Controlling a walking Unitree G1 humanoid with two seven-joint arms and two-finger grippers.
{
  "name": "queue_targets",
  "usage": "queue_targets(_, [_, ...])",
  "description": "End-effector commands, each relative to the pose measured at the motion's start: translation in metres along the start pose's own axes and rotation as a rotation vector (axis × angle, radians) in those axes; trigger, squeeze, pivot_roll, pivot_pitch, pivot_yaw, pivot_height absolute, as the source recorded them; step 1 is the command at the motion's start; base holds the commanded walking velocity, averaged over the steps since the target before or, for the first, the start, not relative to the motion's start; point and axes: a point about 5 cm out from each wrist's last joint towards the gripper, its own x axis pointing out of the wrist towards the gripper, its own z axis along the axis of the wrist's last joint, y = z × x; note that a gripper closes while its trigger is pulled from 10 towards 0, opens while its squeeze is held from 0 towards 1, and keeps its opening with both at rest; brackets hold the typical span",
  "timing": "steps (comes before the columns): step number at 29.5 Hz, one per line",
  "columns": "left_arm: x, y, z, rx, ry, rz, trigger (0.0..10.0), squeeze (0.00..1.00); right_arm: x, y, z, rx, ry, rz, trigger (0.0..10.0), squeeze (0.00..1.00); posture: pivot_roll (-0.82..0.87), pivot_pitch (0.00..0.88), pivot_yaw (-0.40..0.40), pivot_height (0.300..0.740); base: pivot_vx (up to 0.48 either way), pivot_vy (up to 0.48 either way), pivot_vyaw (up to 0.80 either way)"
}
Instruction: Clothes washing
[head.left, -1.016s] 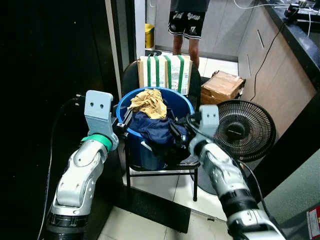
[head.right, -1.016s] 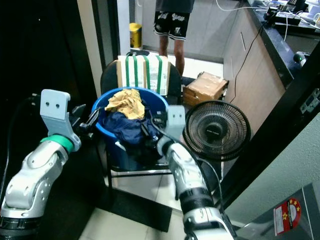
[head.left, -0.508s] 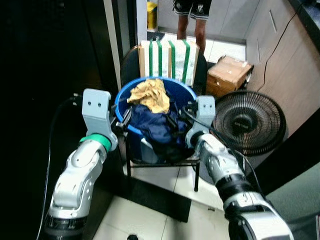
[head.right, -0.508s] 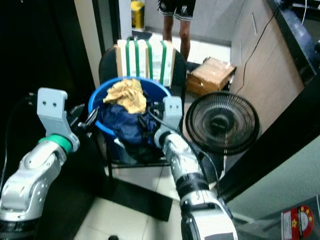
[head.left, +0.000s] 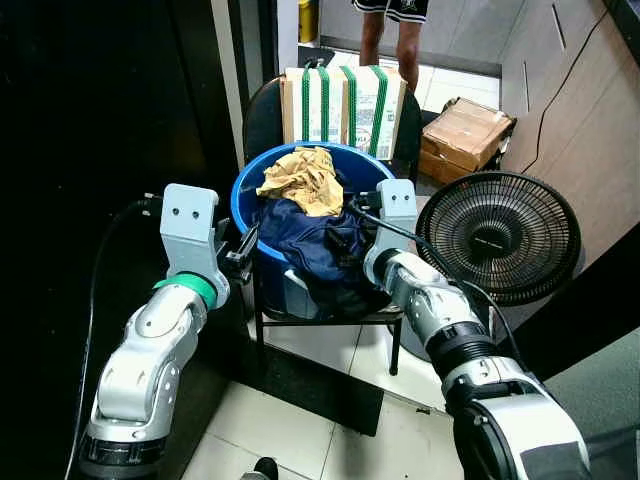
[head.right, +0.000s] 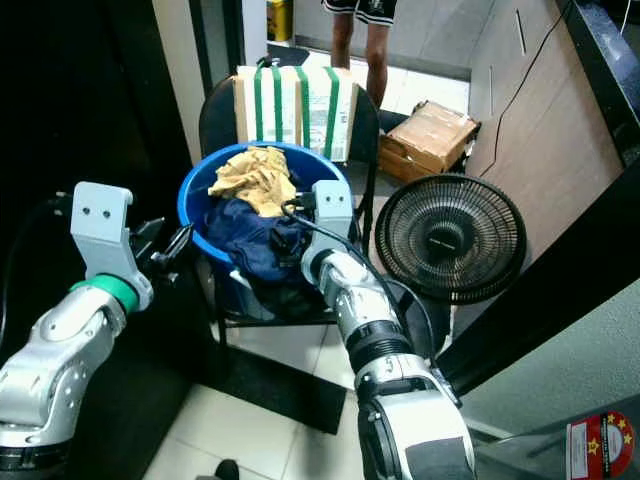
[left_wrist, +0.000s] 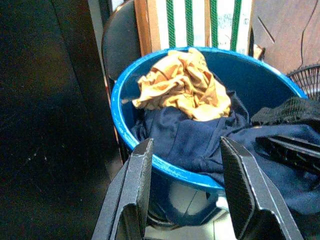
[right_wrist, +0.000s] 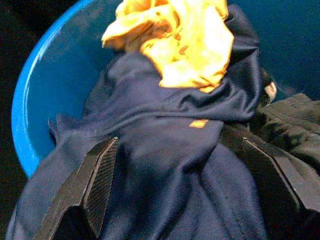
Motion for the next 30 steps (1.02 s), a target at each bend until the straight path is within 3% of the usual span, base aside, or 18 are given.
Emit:
queue_targets(1, [-0.001, -0.003, -0.002, 0.001, 0.023, -0.025, 10.0, 0.0, -0.002, 0.004, -0.02, -0.057, 0.088, 0.034, 10.0, 0.0, 0.15, 0.156, 0.068, 0.74, 0.0, 0.0, 0.0])
queue_targets(3, [-0.001, -0.004, -0.003, 0.005, 0.027, -0.037, 10.0, 0.0, -0.003, 0.006, -0.023, -0.077, 0.108, 0.053, 10.0, 0.0, 0.15, 0.156, 0.068, 0.74, 0.0, 0.0, 0.0])
queue_targets(5, [-0.001, -0.007, -0.004, 0.006, 0.032, -0.053, 10.0, 0.0, -0.006, 0.009, -0.03, -0.189, 0.136, 0.093, 10.0, 0.0, 0.15, 0.156, 0.068, 0.74, 0.0, 0.0, 0.0])
queue_targets(7, [-0.001, -0.007, -0.004, 0.006, 0.032, -0.053, 10.0, 0.0, -0.006, 0.009, -0.03, -0.189, 0.136, 0.093, 10.0, 0.0, 0.15, 0.156, 0.068, 0.74, 0.0, 0.0, 0.0])
queue_targets(9, [-0.001, -0.009, -0.004, 0.008, 0.034, -0.063, 10.0, 0.0, -0.008, 0.011, -0.033, -0.286, 0.145, 0.123, 10.0, 0.0, 0.15, 0.156, 0.068, 0.74, 0.0, 0.0, 0.0])
queue_targets(11, [0.0, -0.009, -0.004, 0.01, 0.035, -0.067, 10.0, 0.0, -0.009, 0.011, -0.033, -0.321, 0.144, 0.133, 10.0, 0.0, 0.15, 0.156, 0.068, 0.74, 0.0, 0.0, 0.0])
queue_targets(12, [0.0, -0.01, -0.004, 0.012, 0.035, -0.07, 10.0, 0.0, -0.01, 0.011, -0.032, -0.343, 0.139, 0.138, 6.2, 0.0, 0.15, 0.156, 0.068, 0.74, 0.0, 0.0, 0.0])
queue_targets(14, [0.0, -0.01, -0.004, 0.014, 0.035, -0.071, 10.0, 0.0, -0.01, 0.011, -0.032, -0.354, 0.135, 0.14, 6.2, 0.0, 0.15, 0.156, 0.068, 0.74, 0.0, 0.0, 0.0])
queue_targets(16, [0.0, -0.01, -0.003, 0.017, 0.035, -0.073, 10.0, 0.0, -0.011, 0.011, -0.03, -0.355, 0.129, 0.135, 0.3, 0.0, 0.15, 0.156, 0.068, 0.74, 0.0, 0.0, 0.0])
queue_targets(30, [0.002, -0.01, -0.002, 0.032, 0.025, -0.08, 10.0, 0.0, -0.015, 0.011, -0.029, -0.346, 0.11, 0.142, 0.0, 0.0, 0.14, 0.124, 0.079, 0.74, 0.0, 0.0, 0.0])
